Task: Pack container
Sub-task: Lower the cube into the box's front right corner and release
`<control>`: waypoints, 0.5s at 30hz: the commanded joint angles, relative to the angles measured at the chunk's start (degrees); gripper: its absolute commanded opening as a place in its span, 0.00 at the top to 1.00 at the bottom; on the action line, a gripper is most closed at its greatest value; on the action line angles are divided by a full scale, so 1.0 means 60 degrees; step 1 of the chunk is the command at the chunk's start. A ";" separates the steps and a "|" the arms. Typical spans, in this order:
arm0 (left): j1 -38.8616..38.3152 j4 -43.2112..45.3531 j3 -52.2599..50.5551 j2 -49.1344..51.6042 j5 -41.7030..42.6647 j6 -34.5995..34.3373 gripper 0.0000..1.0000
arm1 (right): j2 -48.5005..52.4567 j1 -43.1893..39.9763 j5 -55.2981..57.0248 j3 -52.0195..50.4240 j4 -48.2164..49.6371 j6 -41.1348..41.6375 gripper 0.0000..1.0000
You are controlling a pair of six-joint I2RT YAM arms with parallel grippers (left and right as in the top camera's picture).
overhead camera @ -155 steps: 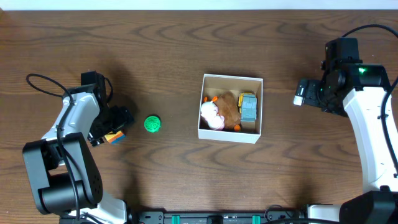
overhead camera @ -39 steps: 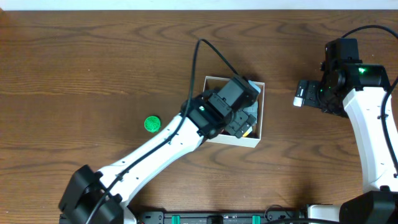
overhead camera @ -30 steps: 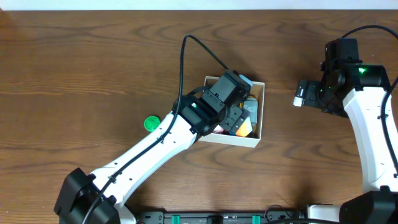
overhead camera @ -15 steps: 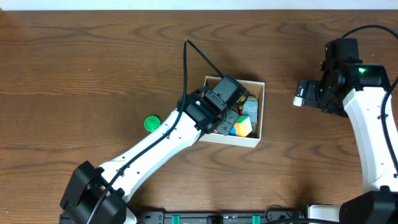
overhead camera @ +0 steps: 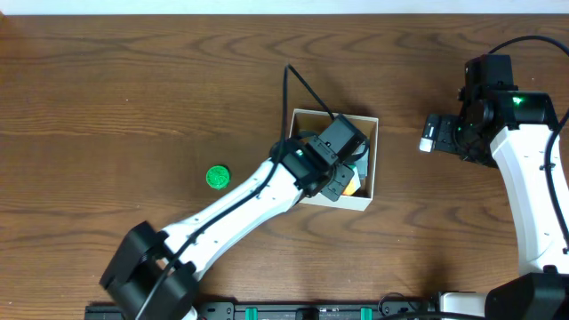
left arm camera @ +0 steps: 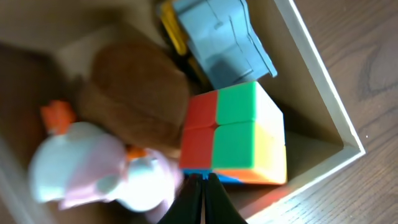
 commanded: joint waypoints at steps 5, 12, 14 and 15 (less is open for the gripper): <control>-0.0080 0.0601 0.0146 0.0809 0.1180 -0.0586 0.94 | -0.0091 -0.0018 -0.0033 -0.0026 -0.0007 -0.0076 0.01; -0.0189 0.0565 0.0149 0.1246 0.1162 -0.0576 0.94 | -0.0091 -0.0018 -0.0033 -0.0026 -0.0076 -0.0080 0.01; -0.0135 0.0561 0.0189 0.1067 0.1031 -0.0514 0.94 | -0.0091 -0.0018 -0.0033 -0.0026 -0.0069 -0.0080 0.01; -0.0106 0.0550 0.0219 0.0980 0.0962 -0.0477 0.94 | -0.0091 -0.0018 -0.0029 -0.0026 -0.0058 -0.0080 0.01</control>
